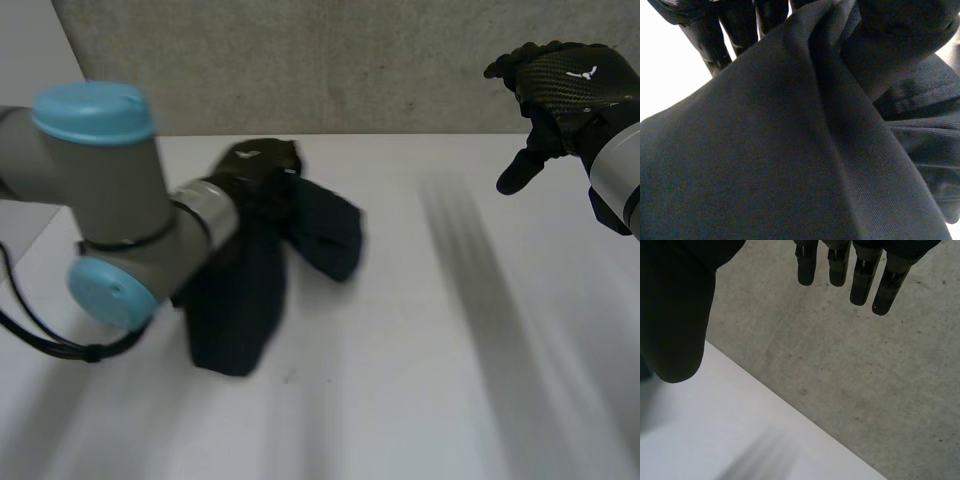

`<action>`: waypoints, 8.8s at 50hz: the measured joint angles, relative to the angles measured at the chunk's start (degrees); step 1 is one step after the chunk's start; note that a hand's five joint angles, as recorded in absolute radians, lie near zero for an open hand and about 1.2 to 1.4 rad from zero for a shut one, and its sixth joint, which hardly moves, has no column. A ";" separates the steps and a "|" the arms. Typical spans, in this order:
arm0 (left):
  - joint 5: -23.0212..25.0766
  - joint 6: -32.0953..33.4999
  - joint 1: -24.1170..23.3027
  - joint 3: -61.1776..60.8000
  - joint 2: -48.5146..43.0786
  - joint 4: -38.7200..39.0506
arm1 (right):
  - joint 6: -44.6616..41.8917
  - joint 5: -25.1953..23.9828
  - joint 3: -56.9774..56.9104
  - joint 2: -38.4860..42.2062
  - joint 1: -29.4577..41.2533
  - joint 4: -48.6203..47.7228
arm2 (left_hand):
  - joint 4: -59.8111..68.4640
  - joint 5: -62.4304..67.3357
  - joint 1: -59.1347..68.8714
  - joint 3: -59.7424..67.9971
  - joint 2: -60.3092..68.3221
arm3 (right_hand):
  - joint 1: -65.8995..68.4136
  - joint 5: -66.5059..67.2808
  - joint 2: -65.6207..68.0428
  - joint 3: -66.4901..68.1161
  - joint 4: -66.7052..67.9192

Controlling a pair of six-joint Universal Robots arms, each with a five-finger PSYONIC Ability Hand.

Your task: Fold the shorts.

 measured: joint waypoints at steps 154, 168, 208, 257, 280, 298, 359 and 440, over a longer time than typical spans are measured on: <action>-19.25 16.90 -2.79 -30.54 20.82 -6.96 | -11.58 -12.43 11.73 7.86 0.34 6.29 | -55.43 -52.99 -48.75 -54.48 -55.37 | 10.34 8.59 11.57 10.41 9.05; -17.41 17.00 -5.32 -53.05 29.78 -6.39 | -10.44 -17.24 29.98 3.10 -0.16 5.28 | -52.32 -49.57 -45.67 -52.10 -52.05 | 14.91 13.82 17.62 16.09 14.89; -22.25 20.51 -7.47 -49.83 35.64 16.00 | -12.72 -12.49 24.36 -3.28 0.09 -3.13 | -0.04 0.27 2.78 -0.28 -0.03 | 46.02 51.38 56.46 55.29 54.54; -21.88 27.67 3.48 21.88 -18.05 17.58 | -16.19 -1.58 -22.08 38.02 3.29 -30.84 | -50.30 -47.30 -48.37 -49.06 -49.85 | 2.66 2.13 3.40 2.06 1.08; -21.88 22.25 -1.28 -27.67 12.80 14.93 | -13.29 -6.98 7.87 12.45 0.04 -1.97 | -53.92 -50.69 -47.12 -52.91 -53.34 | 2.58 0.71 2.02 0.23 0.08; -21.91 3.17 -10.53 -40.97 11.47 5.84 | -12.90 -14.59 31.56 8.60 -9.02 -13.69 | -47.66 -44.75 -41.01 -47.27 -47.44 | 20.46 19.77 24.10 22.40 20.95; -18.26 17.34 0.45 -36.54 29.88 5.52 | -20.31 -13.45 15.18 0.87 -8.41 5.67 | 0.02 -2.22 3.17 -0.48 0.01 | 43.20 51.62 56.74 54.97 54.61; -14.84 13.29 3.67 -39.19 20.83 5.98 | -7.53 -14.25 27.04 13.44 -0.53 -8.31 | 0.26 -0.05 3.63 -0.01 0.22 | 17.67 17.50 19.91 18.49 17.46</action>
